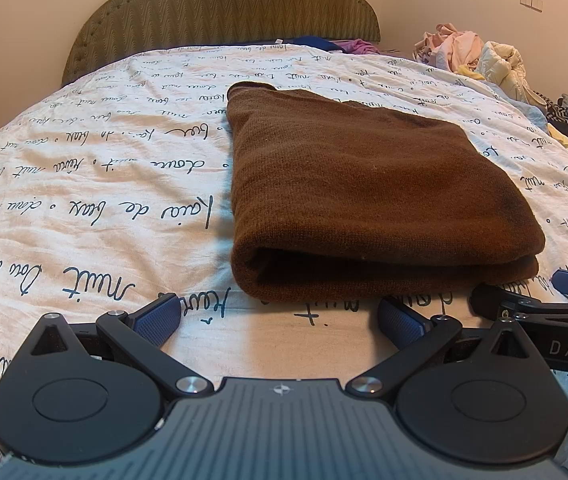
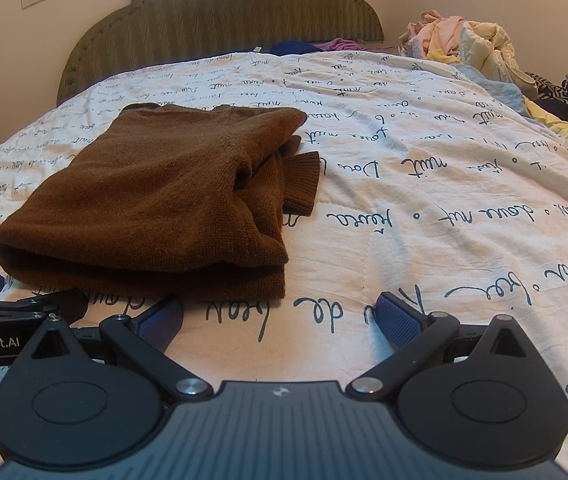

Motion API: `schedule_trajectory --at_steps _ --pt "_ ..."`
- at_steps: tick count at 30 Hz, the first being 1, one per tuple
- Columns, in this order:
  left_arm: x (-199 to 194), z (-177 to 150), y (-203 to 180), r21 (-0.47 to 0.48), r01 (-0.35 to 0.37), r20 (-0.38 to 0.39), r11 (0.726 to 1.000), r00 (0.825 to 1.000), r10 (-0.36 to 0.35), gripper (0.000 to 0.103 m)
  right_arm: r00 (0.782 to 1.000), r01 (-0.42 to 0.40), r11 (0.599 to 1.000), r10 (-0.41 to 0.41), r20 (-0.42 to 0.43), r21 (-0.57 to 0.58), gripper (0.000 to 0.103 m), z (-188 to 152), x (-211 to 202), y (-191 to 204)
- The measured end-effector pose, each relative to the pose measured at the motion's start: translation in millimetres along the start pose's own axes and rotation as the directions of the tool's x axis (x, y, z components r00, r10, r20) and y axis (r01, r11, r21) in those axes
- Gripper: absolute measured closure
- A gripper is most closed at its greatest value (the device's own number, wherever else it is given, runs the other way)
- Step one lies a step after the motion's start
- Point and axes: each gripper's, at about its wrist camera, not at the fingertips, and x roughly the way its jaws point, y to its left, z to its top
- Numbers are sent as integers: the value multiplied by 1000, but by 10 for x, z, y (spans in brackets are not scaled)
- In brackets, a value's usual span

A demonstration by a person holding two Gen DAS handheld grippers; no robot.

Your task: Fold small clothes

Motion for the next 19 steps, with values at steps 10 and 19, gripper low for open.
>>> schedule_trajectory --at_steps 10,19 --pt "-6 -1 -3 0 0 2 1000 1000 0 0 1000 0 1000 0 0 0 0 2 1 2" --pt "-50 -1 -29 7 -20 20 1000 1000 20 0 1000 0 1000 0 0 0 0 3 1 3"
